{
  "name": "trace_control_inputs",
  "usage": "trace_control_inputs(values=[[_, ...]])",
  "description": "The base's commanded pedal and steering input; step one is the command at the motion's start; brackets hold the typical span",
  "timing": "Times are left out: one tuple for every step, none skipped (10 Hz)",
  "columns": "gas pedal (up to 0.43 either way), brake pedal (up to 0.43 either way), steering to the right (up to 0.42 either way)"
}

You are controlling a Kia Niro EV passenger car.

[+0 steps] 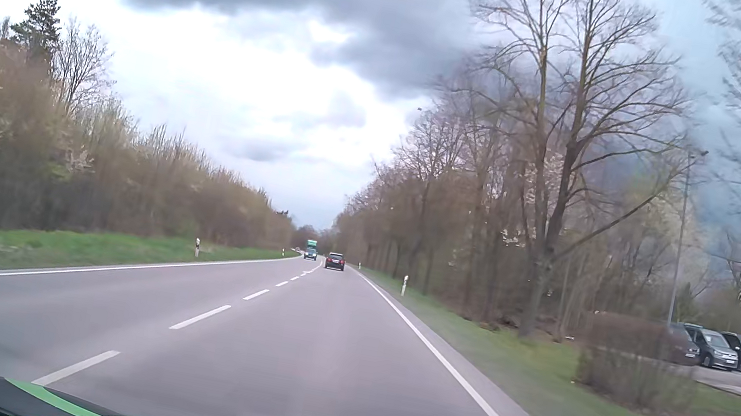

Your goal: Follow the waypoints while adhering to traffic rules and regulations

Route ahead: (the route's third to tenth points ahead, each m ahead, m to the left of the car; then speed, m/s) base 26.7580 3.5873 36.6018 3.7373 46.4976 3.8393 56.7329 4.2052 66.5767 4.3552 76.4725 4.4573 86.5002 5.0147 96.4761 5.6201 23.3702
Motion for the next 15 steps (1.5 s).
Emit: trace_control_inputs(values=[[0.209, 0.000, -0.004], [0.209, 0.000, -0.004], [0.209, 0.000, -0.004], [0.209, 0.000, -0.004], [0.209, 0.000, -0.004], [0.209, 0.000, -0.004], [0.209, 0.000, -0.004], [0.209, 0.000, -0.004], [0.209, 0.000, -0.004], [0.209, 0.000, -0.004], [0.209, 0.000, -0.004], [0.209, 0.000, -0.004], [0.209, 0.000, -0.003], [0.209, 0.000, -0.003], [0.209, 0.000, -0.003]])
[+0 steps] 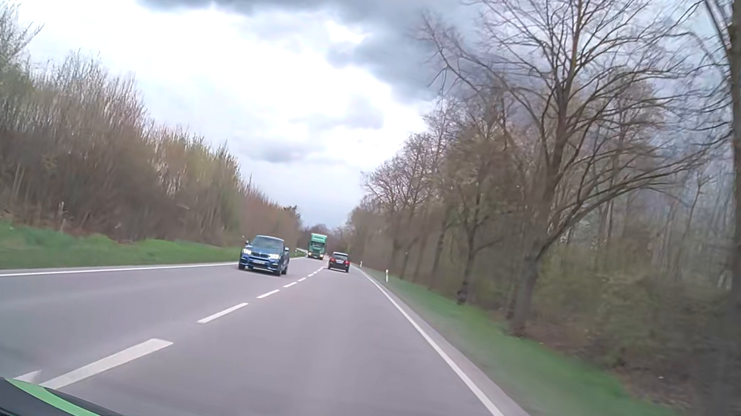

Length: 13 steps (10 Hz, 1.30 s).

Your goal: Follow the waypoints while adhering to traffic rules and regulations

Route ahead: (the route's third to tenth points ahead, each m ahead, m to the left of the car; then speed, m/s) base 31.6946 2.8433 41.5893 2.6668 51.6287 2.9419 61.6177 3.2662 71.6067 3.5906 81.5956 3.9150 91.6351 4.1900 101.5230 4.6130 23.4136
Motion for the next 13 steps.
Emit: trace_control_inputs(values=[[0.209, 0.000, -0.002], [0.209, 0.000, -0.002], [0.209, 0.000, -0.003], [0.209, 0.000, -0.002], [0.209, 0.000, -0.002], [0.209, 0.000, -0.002], [0.209, 0.000, -0.002], [0.209, 0.000, -0.002], [0.209, 0.000, -0.002], [0.209, 0.000, -0.002], [0.209, 0.000, -0.002], [0.209, 0.000, -0.001], [0.209, 0.000, -0.001]])
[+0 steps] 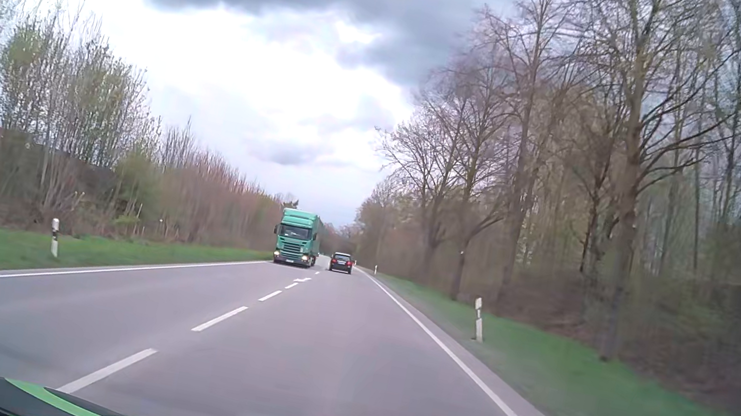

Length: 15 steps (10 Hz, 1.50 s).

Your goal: Follow the waypoints while adhering to traffic rules and regulations

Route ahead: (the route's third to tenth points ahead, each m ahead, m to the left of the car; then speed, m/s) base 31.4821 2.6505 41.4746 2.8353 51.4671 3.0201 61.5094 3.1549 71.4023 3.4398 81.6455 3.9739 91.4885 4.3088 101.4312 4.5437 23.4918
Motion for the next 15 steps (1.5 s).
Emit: trace_control_inputs(values=[[0.209, 0.000, -0.002], [0.197, 0.000, -0.001], [0.197, 0.000, -0.002], [0.189, 0.000, -0.001], [0.189, 0.000, -0.001], [0.177, 0.000, -0.001], [0.177, 0.000, -0.001], [0.169, 0.000, -0.001], [0.169, 0.000, -0.001], [0.157, 0.000, -0.001], [0.157, 0.000, -0.002], [0.150, 0.000, -0.002], [0.150, 0.000, -0.001], [0.150, 0.000, -0.002], [0.138, 0.000, -0.002]])
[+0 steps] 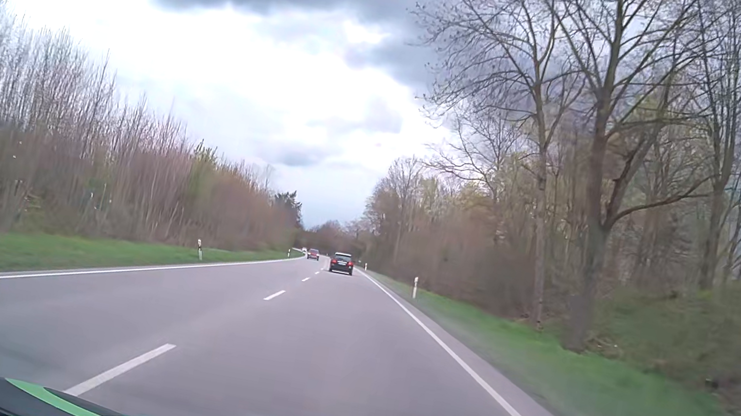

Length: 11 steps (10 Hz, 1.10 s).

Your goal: Follow the waypoints while adhering to traffic rules and regulations

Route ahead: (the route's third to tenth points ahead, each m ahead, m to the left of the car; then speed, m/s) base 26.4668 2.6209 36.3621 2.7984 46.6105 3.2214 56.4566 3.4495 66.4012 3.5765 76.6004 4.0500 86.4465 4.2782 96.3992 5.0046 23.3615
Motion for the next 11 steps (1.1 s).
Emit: trace_control_inputs(values=[[0.138, 0.000, -0.001], [0.138, 0.000, -0.002], [0.138, 0.000, -0.002], [0.138, 0.000, -0.001], [0.138, 0.000, -0.002], [0.138, 0.000, -0.002], [0.138, 0.000, -0.001], [0.138, 0.000, -0.002], [0.138, 0.000, -0.001], [0.138, 0.000, -0.002], [0.138, 0.000, -0.001]])
